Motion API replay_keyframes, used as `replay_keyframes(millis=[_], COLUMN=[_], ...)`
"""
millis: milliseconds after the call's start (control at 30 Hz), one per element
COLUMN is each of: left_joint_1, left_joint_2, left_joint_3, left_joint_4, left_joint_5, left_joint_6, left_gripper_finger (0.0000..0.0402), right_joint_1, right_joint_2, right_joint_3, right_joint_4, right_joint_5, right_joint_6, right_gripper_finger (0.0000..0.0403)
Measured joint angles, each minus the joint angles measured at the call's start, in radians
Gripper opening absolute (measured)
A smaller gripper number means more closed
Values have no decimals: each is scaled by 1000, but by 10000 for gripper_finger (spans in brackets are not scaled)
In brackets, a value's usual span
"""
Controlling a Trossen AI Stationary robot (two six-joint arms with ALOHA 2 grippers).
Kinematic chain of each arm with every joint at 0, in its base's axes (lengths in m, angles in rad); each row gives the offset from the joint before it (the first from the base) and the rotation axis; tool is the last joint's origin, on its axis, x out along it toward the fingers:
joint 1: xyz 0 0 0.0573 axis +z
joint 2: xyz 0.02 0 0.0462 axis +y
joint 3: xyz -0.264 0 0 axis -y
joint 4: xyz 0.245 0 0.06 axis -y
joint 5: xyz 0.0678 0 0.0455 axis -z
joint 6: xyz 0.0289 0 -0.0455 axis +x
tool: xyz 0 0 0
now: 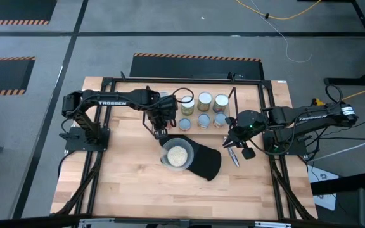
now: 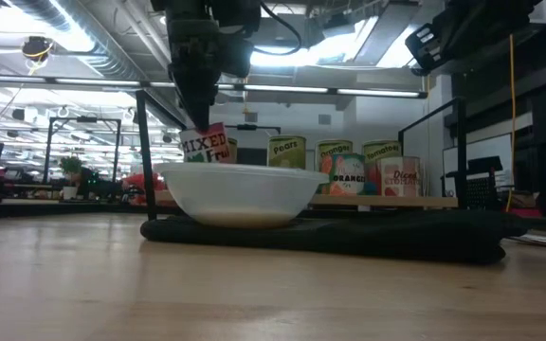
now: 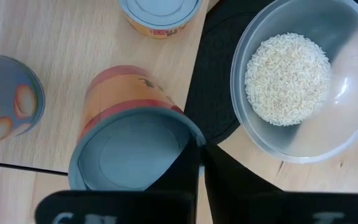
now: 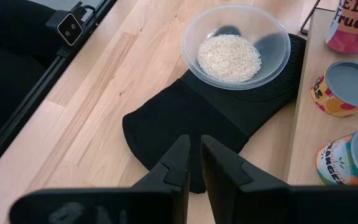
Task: Pick and place cans onto a shelf
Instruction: Put the canned mix fruits on the shelf
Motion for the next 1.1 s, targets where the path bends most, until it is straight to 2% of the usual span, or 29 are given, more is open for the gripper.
replay_keyframes(millis=[367,1100], left_joint_1=[0,0], left_joint_2=[0,-2], left_joint_3=[0,0], left_joint_4=[5,32], left_joint_5=[-77,-78], left_joint_6=[0,6], left_gripper_finger=[42,40], right_joint_1=[0,0], right_joint_2=[0,0], right_joint_3=[0,0], right_joint_4=[0,0], right_joint_5=[0,0], right_joint_6=[0,1], right_gripper_finger=[45,45])
